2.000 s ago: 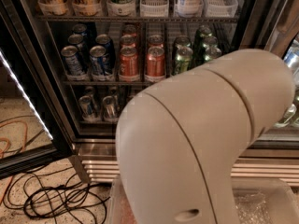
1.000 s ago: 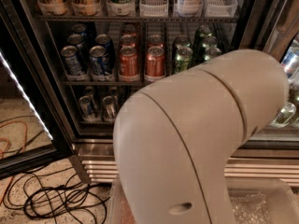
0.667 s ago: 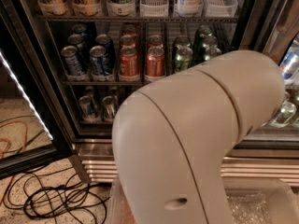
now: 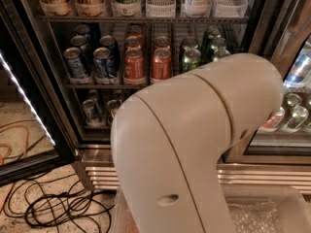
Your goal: Pick redbull can from bottom shelf of fridge
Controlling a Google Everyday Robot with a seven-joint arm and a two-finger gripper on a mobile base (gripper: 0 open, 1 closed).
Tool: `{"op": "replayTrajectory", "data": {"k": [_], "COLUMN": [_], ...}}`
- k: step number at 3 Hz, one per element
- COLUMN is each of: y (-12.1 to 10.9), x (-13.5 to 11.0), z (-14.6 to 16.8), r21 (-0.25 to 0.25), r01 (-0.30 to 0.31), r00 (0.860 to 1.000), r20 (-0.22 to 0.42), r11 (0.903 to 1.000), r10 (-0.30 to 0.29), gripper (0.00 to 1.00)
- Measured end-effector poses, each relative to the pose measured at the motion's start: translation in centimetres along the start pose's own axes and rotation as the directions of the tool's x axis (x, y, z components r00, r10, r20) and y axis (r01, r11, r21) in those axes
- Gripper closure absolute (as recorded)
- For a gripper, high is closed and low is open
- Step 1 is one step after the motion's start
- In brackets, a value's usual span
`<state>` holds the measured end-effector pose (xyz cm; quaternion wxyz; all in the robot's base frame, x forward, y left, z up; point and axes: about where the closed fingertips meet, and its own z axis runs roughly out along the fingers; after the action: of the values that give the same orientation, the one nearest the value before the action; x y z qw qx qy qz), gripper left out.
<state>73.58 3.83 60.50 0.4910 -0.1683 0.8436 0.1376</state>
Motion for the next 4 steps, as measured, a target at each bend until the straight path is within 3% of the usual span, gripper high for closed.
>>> {"op": "replayTrajectory", "data": {"k": [1, 2, 3, 4], "y": [-1.2, -1.2, -1.1, -1.1], "x": [-1.0, -1.4, -1.5, -1.5], "z": [2.7, 3.5, 3.8, 3.8], "r21": [0.019, 0.021, 0.022, 0.022], "r01": [0.012, 0.017, 0.027, 0.027], "r00": [1.000, 1.000, 0.999, 0.999], "r20": [0.015, 0.021, 0.040, 0.040], "r11": [0.9997, 0.9996, 0.9994, 0.9994], "r10": [-0.012, -0.017, -0.028, -0.028], "gripper": [0.26, 0.26, 0.42, 0.65]}}
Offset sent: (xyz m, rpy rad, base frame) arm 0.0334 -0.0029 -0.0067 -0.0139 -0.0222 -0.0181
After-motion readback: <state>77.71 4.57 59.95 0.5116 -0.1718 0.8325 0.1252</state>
